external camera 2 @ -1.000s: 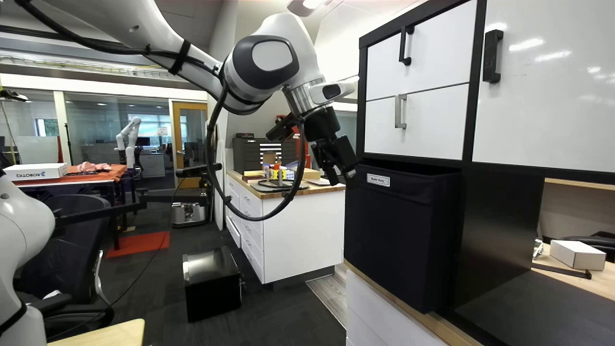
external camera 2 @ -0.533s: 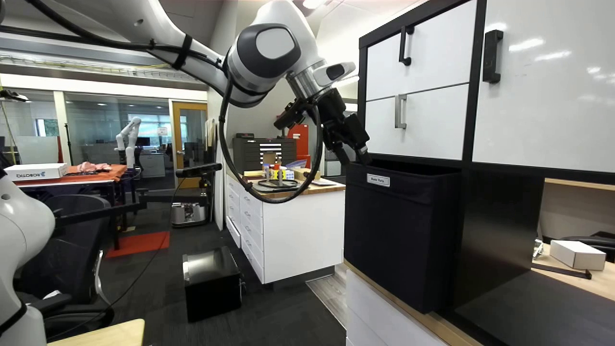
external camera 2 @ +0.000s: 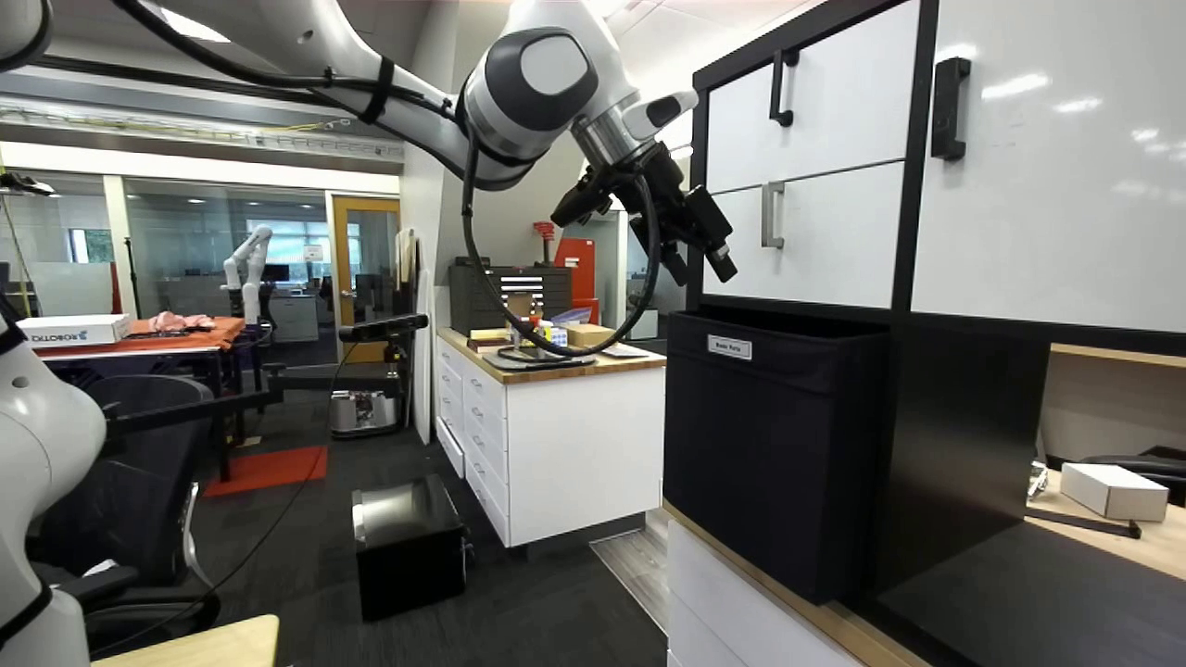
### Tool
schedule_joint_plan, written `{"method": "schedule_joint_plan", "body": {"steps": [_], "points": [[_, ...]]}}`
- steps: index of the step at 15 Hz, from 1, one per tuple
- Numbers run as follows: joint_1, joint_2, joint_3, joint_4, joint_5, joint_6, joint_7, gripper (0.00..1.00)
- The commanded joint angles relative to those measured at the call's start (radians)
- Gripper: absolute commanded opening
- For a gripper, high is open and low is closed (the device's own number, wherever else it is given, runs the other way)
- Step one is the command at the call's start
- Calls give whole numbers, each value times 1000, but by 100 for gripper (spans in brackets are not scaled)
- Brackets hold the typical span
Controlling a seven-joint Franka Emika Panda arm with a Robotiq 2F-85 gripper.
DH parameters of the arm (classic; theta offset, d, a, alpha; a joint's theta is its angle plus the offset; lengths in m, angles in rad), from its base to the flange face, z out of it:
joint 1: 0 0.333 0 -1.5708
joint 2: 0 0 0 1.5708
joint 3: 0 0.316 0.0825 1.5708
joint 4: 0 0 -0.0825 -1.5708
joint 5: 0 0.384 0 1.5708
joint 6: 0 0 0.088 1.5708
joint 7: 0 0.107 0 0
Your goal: Open the bottom drawer on the left
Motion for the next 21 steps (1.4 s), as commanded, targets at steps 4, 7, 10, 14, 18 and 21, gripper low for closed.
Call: {"method": "schedule_joint_plan", "body": {"steps": [4,7,10,14,18,21], "points": [[15,137,22,146,-29,56,19,100],[32,187,18,207,-45,68,23,100],[47,222,13,268,-64,69,29,100],[64,257,7,339,-85,68,32,100],[73,293,0,402,-99,74,32,100],[75,321,-10,442,-97,81,30,100]]}}
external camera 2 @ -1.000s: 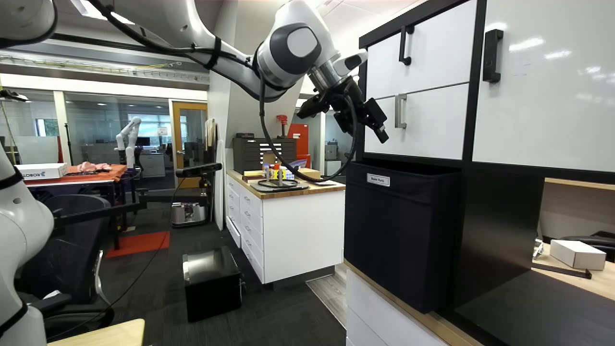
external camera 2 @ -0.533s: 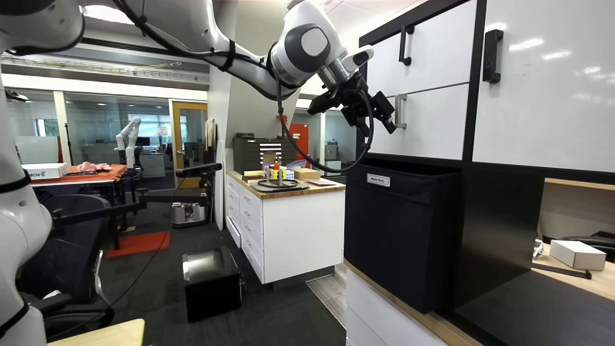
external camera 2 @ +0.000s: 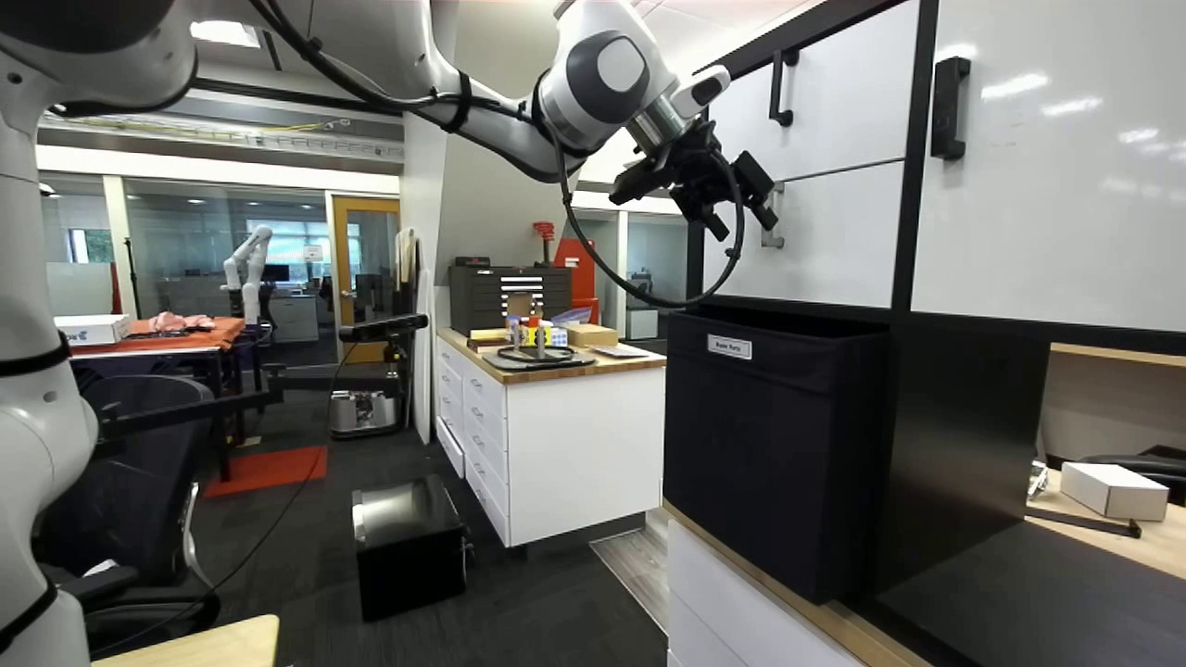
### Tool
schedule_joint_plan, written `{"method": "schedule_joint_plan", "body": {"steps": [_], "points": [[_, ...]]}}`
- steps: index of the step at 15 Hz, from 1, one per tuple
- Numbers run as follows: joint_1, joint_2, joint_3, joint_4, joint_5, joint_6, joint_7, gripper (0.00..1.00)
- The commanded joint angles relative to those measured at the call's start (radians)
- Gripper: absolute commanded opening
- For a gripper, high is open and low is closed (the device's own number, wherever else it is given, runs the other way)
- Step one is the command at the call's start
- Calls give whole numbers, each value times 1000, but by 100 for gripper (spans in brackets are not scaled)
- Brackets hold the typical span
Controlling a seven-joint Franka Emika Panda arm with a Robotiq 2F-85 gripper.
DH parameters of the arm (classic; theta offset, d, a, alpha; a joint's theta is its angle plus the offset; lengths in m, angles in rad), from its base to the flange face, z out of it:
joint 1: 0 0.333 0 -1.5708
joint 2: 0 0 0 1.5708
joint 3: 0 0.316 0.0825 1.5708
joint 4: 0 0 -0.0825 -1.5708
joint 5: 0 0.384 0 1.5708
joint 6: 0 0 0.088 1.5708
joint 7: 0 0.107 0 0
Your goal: Open the bottom drawer on the left
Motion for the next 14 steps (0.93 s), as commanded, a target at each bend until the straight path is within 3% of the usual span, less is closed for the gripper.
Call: {"method": "schedule_joint_plan", "body": {"steps": [1,2,3,4,14], "points": [[19,51,-29,71,-24,23,25,100],[19,61,-34,81,-20,27,23,100],[19,71,-38,93,-18,30,20,75],[19,80,-42,98,-15,39,13,74],[41,100,-47,88,27,33,-7,7]]}}
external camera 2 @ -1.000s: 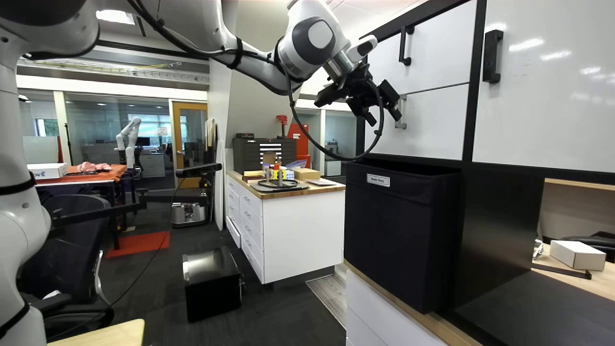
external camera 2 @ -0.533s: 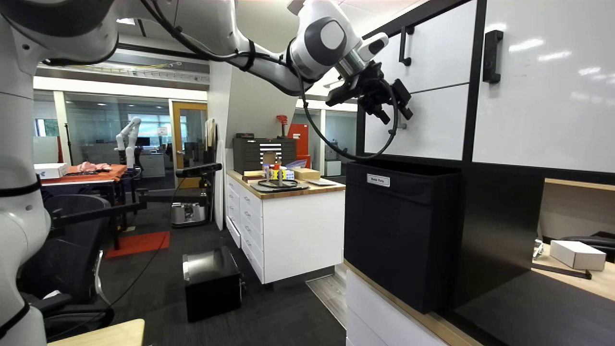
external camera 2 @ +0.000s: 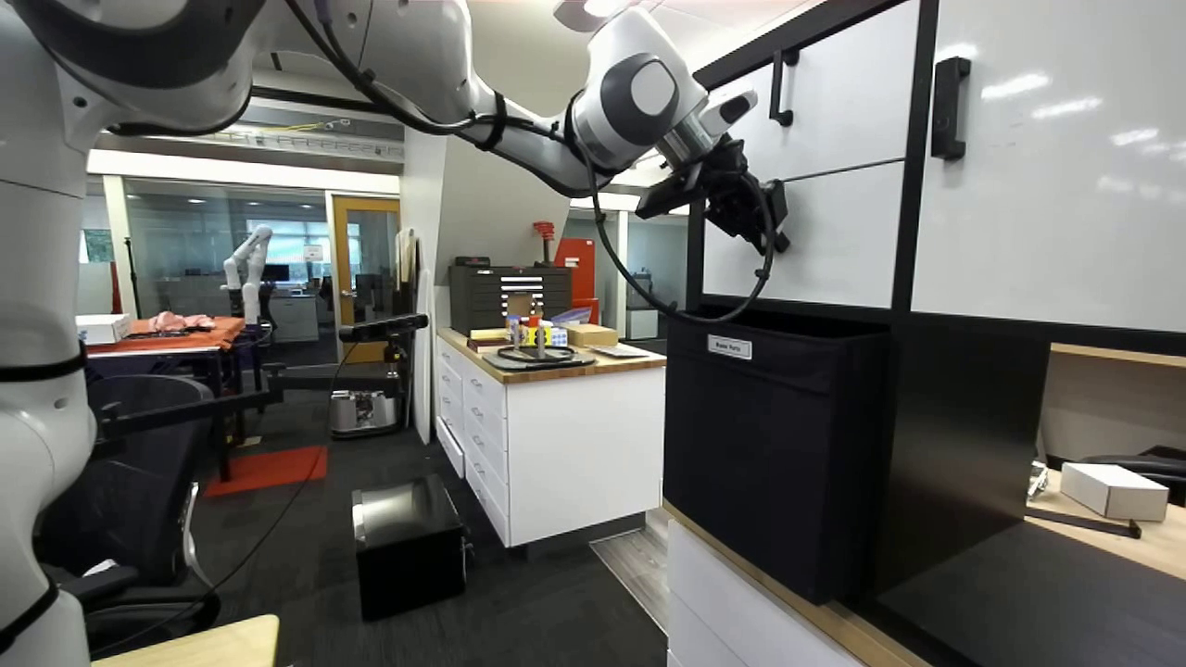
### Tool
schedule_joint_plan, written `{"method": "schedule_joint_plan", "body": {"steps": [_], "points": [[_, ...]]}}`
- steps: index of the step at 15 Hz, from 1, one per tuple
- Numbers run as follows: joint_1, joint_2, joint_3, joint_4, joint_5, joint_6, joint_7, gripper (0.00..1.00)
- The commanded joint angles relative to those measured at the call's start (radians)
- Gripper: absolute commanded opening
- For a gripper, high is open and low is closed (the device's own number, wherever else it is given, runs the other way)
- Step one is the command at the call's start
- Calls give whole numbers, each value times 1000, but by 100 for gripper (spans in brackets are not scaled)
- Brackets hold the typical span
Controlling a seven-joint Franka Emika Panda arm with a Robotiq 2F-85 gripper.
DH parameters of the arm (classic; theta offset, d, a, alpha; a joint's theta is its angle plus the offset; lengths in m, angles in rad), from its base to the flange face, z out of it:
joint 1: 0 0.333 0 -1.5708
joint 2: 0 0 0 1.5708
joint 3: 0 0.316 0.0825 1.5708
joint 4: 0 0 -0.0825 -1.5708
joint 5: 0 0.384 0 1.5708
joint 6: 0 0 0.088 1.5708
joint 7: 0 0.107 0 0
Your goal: Open the bottom drawer on the left
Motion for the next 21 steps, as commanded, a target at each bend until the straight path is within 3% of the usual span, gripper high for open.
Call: {"method": "schedule_joint_plan", "body": {"steps": [1,11,16,21], "points": [[31,-16,-18,-15,14,1,-3,5],[37,-81,-35,-127,-23,32,40,7],[27,-176,-36,-282,-46,101,85,7],[-1,-310,-21,-483,-154,193,212,7]]}}
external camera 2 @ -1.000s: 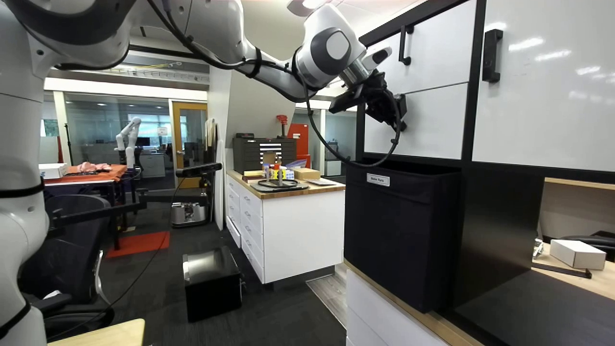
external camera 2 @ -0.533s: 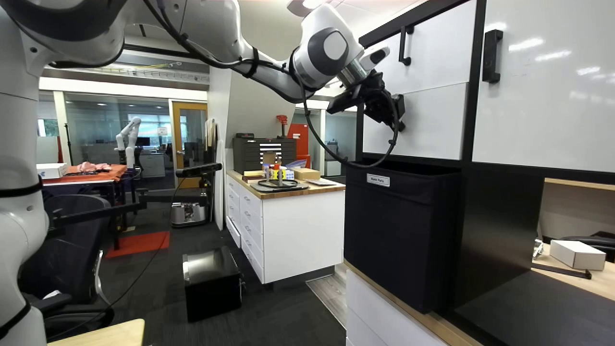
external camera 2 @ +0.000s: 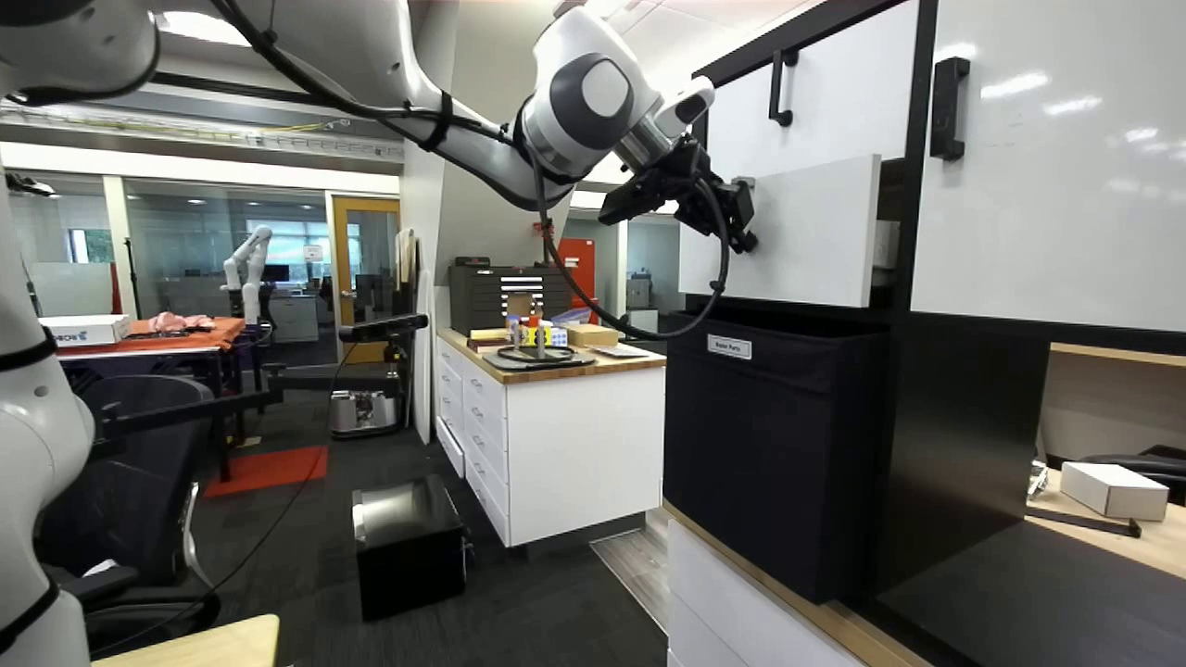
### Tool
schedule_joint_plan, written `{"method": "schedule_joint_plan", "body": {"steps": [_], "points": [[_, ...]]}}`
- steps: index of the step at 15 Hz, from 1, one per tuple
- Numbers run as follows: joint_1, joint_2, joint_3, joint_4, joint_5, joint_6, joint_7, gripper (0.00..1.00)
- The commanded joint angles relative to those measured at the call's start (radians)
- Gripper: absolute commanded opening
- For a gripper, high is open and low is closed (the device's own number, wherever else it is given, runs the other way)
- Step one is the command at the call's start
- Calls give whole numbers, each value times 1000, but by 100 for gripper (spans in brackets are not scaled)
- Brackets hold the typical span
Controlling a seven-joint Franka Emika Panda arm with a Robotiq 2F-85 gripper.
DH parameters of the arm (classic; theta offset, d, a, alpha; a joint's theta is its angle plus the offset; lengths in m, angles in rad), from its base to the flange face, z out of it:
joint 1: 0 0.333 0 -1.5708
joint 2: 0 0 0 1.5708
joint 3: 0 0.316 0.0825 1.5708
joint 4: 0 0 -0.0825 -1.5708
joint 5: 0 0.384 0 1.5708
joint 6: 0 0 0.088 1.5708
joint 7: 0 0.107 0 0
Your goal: Open the bottom drawer on the left
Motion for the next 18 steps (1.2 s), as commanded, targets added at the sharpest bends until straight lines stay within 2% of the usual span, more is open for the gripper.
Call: {"method": "schedule_joint_plan", "body": {"steps": [1,5,8,12,17,18], "points": [[-15,-146,1,-238,-112,48,141,7],[-40,-275,15,-392,-215,63,247,7],[-58,-365,25,-492,-250,72,299,7],[-78,-462,40,-593,-250,84,324,7],[-96,-521,59,-644,-240,83,309,6],[-98,-528,64,-647,-236,76,308,40]]}}
